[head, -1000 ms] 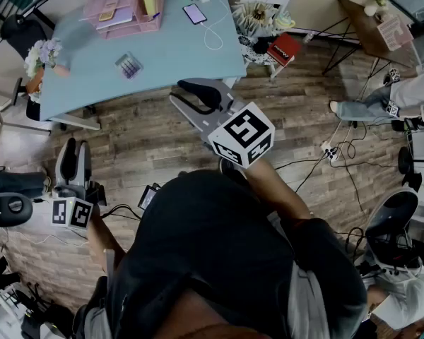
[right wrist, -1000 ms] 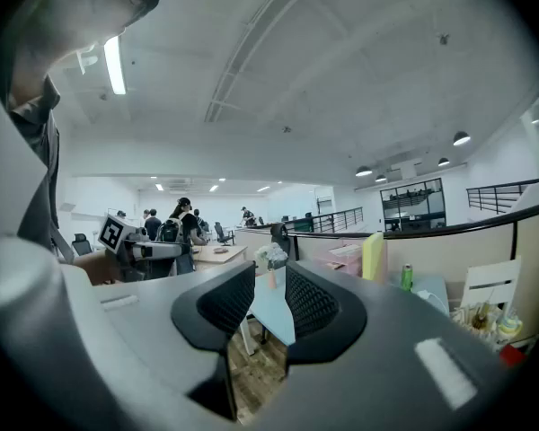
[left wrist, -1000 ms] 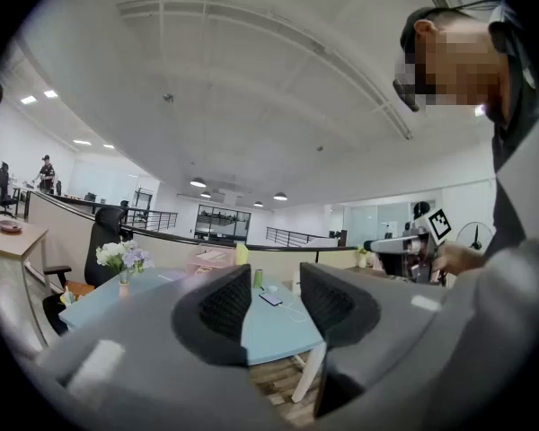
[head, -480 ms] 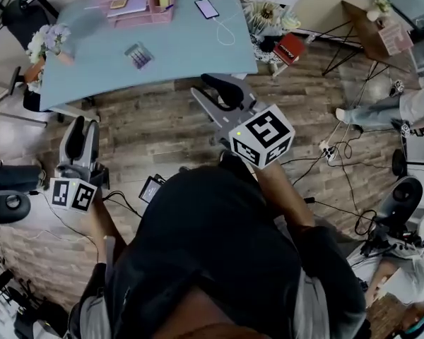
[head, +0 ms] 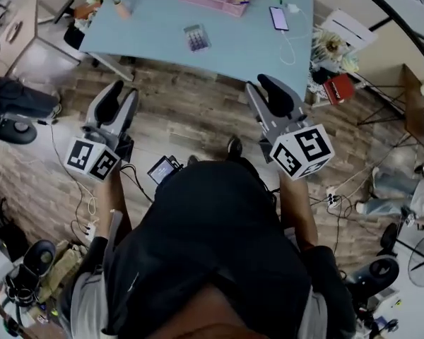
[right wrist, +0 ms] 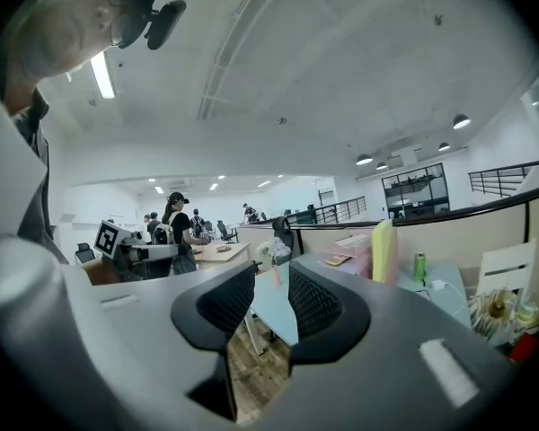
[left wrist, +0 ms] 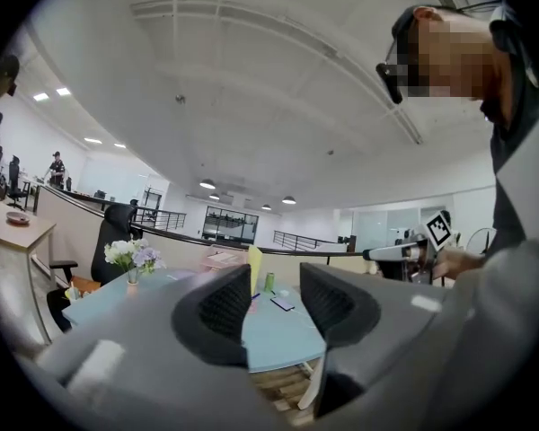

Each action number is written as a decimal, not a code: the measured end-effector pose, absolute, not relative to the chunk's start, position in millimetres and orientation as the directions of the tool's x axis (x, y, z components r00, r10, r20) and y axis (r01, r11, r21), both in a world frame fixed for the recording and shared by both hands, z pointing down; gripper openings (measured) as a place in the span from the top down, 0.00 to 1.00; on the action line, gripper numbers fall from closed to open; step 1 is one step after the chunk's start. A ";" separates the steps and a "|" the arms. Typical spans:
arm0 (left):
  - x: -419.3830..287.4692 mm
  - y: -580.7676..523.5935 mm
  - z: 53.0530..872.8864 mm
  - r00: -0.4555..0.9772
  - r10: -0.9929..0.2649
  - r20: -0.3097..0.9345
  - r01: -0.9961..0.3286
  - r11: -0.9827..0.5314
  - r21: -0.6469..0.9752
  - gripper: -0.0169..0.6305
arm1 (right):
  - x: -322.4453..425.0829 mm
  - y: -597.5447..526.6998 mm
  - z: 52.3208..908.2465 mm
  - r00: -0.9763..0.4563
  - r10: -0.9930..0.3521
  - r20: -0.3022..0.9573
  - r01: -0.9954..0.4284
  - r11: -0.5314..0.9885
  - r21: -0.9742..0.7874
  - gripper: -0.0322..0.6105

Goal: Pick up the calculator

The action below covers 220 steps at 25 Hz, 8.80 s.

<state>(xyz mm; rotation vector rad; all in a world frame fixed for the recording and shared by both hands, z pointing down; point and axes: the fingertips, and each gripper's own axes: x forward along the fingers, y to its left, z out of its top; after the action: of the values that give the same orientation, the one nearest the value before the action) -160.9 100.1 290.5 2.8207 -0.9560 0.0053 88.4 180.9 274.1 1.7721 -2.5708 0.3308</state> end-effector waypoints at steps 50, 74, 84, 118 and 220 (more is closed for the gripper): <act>-47.3 27.8 307.3 0.718 -0.682 0.142 -0.696 -0.705 0.132 0.63 | 212.9 77.7 306.7 -0.457 -0.883 0.110 -0.869 0.416 -0.269 0.80; -77.1 -131.4 343.4 0.887 -0.451 0.097 -0.461 -0.861 0.216 0.63 | 144.8 5.7 299.8 -0.200 -0.966 0.163 -0.965 0.166 -0.204 0.80; -98.0 -153.8 357.5 0.902 -0.423 0.085 -0.430 -0.866 0.256 0.63 | 120.4 -14.6 297.2 -0.161 -0.968 0.191 -0.976 0.128 -0.174 0.80; -52.6 -255.4 494.0 0.827 -0.465 0.315 -0.561 -0.712 0.422 0.63 | 156.8 -138.7 351.4 -0.366 -0.873 0.322 -0.924 0.300 -0.237 0.80; -102.3 -281.3 481.3 0.841 -0.461 0.283 -0.540 -0.682 0.494 0.75 | 96.4 -176.0 337.2 -0.401 -0.864 0.305 -0.915 0.364 -0.172 0.80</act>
<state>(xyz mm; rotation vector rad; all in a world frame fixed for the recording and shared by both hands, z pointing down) -102.3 -281.3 481.3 2.4390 -0.7298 0.1812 96.4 -176.0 337.2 1.6183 -2.4564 0.4732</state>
